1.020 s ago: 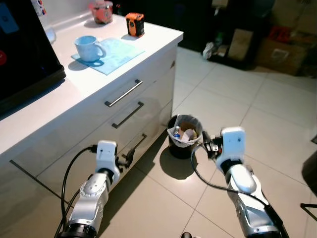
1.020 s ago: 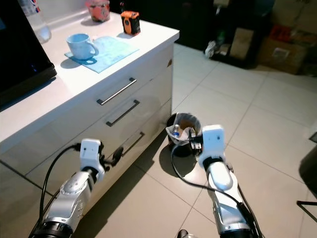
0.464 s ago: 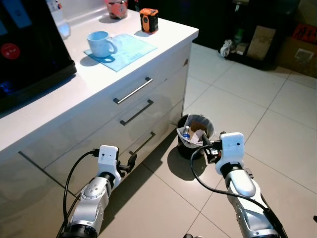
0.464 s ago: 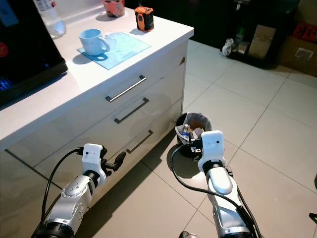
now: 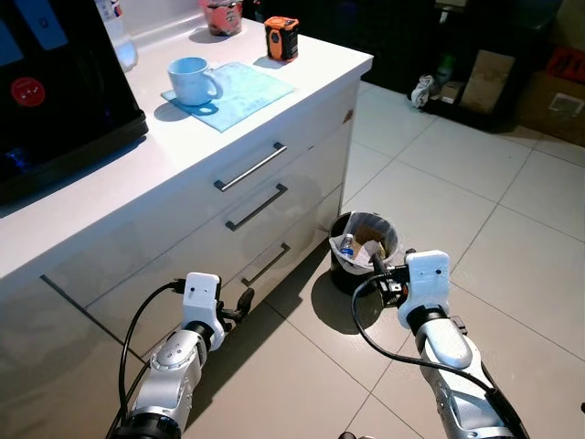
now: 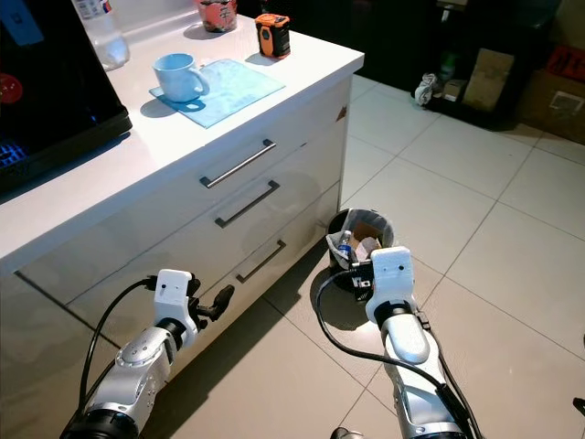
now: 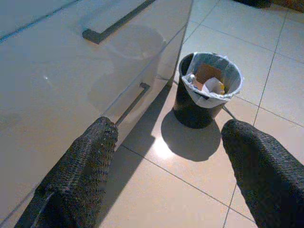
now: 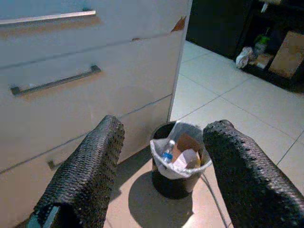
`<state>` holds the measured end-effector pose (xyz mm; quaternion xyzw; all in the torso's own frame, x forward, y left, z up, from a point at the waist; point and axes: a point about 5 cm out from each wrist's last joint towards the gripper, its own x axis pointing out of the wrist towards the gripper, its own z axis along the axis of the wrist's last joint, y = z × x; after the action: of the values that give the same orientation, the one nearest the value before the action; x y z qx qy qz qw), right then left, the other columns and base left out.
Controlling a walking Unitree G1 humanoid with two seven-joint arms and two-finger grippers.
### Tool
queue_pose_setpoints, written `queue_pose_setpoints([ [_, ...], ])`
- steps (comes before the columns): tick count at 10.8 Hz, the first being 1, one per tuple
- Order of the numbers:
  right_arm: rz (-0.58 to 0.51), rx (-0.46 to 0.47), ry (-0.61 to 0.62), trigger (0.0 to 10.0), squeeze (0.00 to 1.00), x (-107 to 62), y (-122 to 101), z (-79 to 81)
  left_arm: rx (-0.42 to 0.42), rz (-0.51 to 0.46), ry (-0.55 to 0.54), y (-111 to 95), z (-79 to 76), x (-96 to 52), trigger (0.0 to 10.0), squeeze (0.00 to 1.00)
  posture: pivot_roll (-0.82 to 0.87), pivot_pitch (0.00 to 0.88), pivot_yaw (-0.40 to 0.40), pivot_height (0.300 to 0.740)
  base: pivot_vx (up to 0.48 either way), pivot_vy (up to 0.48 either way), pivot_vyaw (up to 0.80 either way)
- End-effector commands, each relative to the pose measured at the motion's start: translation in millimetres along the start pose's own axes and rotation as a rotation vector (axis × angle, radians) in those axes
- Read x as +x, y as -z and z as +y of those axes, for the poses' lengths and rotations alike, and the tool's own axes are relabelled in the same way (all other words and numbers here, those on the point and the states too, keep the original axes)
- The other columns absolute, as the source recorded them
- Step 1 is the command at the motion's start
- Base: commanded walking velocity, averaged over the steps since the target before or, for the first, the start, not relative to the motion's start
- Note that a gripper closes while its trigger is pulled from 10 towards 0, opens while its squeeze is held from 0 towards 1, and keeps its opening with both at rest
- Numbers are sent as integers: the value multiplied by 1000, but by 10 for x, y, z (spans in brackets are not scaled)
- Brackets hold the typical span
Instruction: Kitchen organization
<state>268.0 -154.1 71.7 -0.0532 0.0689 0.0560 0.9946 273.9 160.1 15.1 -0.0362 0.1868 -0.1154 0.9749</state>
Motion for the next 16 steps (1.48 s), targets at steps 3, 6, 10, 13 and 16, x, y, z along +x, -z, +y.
queue_pose_setpoints([
  [3,87,-20,-24,10000,0,-32,268,2,16,123,23,210,19,9,10000,0,-4,48,63,740,0,0,0],
  [6,292,129,-52,10000,0,24,658,52,22,239,-40,425,219,-54,10000,0,-14,39,69,740,0,0,0],
  [10,472,152,-221,10000,0,116,858,304,-122,338,-86,572,188,-40,10000,0,-5,25,65,740,0,0,0],
  [13,527,183,-215,10000,0,153,928,256,-125,429,-65,706,141,-88,10000,0,-4,15,63,740,0,0,0],
  [16,602,183,-171,10000,0,101,1054,184,-21,451,-51,732,128,-96,10000,0,6,0,68,740,0,0,0],
])
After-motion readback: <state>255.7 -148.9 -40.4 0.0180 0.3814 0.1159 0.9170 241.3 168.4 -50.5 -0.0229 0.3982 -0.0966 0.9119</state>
